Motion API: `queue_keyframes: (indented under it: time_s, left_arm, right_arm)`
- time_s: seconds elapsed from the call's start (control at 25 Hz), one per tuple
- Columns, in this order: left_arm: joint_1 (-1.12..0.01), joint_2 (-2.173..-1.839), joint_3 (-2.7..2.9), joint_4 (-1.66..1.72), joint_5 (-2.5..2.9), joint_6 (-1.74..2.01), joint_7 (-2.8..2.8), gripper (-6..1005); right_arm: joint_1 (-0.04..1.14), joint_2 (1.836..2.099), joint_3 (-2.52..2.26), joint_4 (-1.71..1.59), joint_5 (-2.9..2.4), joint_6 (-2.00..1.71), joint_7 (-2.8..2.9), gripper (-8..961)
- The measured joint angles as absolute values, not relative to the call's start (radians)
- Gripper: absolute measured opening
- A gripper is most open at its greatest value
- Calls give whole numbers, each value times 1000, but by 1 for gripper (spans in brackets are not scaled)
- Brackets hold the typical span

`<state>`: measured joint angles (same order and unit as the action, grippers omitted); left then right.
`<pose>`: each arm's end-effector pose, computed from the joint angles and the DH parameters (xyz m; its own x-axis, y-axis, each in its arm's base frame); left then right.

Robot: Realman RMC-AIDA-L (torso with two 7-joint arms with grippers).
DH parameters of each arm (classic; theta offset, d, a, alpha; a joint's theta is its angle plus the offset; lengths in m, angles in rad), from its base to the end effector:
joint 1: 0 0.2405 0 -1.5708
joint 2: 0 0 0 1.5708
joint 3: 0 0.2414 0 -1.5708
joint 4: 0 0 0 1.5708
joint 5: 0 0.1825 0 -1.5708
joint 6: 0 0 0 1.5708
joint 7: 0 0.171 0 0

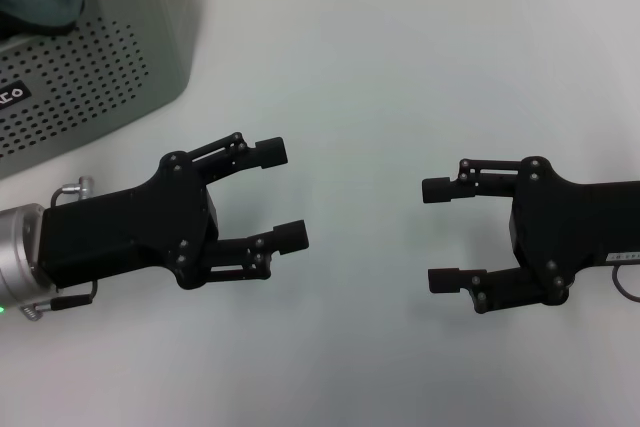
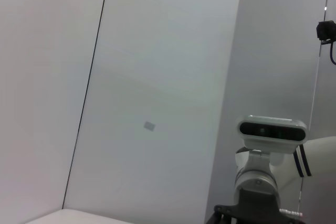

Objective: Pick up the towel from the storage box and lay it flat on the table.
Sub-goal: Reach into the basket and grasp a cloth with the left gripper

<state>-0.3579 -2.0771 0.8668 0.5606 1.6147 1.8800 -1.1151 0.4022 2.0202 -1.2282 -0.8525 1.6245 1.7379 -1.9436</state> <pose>-0.1998 0.2387 -0.0046 0.6154 0.1456 0.7747 0.2617 -0.9648 -0.0266 0.1643 0.2562 -0.0114 0.7977 0.0322 -0.6022 0.0194 -0.9994 -0.0278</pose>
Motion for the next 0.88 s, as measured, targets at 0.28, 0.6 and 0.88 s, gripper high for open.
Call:
queue_keyframes:
  time_s: [0.28, 0.6, 0.88]
  left_arm:
    - [-349, -2084, 745, 558, 1552, 1874, -1095, 892]
    - [-325, -2090, 340, 603, 1459, 1841, -1207, 892]
    - [-278, -2094, 277, 768, 1362, 1661, -1434, 890]
  right_arm:
    - [400, 2021, -1222, -852, 1624, 1728, -1944, 778]
    - [402, 2022, -1221, -818, 1624, 1720, -1962, 776]
    - [416, 2022, -1224, -802, 1619, 1702, -1972, 775]
